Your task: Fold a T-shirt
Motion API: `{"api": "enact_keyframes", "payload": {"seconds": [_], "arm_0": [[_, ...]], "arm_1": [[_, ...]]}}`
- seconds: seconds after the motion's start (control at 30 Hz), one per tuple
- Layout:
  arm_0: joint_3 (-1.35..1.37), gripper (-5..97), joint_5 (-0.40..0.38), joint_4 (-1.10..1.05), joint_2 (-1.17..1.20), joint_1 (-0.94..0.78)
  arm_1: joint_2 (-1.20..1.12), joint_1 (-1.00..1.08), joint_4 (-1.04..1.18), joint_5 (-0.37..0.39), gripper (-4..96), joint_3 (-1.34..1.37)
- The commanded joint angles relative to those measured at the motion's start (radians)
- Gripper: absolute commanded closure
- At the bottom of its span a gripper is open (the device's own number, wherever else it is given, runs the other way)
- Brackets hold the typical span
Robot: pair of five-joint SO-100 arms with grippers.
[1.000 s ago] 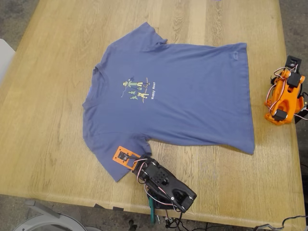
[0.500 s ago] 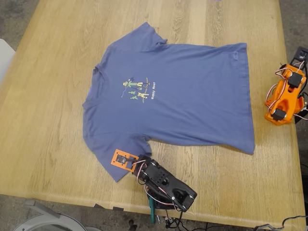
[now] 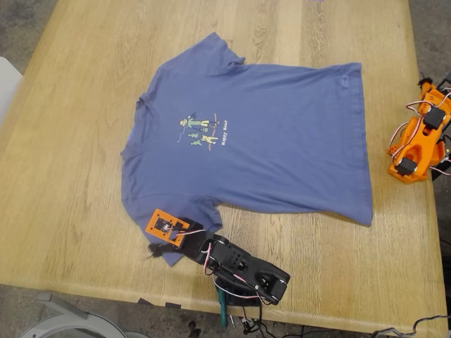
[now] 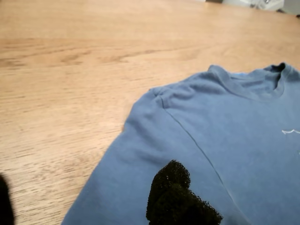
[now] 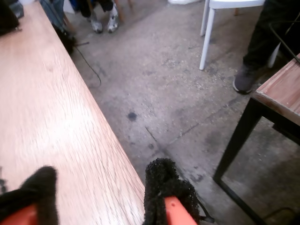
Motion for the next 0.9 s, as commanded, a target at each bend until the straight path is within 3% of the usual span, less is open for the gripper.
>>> {"api": "enact_keyframes", "payload": {"seconds": [0.0, 0.2, 0.5, 0.73, 0.87], "arm_0": [[-0.086, 40, -0.015, 0.052, 0.11, -0.002], [-0.268, 38, -0.009, 0.291, 0.034, 0.008], [-0.834, 34, 0.025, 0.304, -0.635, 0.012], [-1.129, 34, 0.083, 0.342, -0.931, 0.087], [-1.319, 34, 0.063, 0.368, -1.112, 0.14]], "arm_1": [[0.005, 0.025, -0.048, 0.046, 54.3, -0.025], [0.003, -0.121, 0.08, 0.071, 52.1, -0.189], [-0.04, -0.377, 0.483, 0.052, 51.7, -0.581], [-0.301, -0.713, 0.778, 0.015, 52.0, -1.006], [-0.537, -0.891, 0.992, -0.015, 52.8, -1.342]]}}
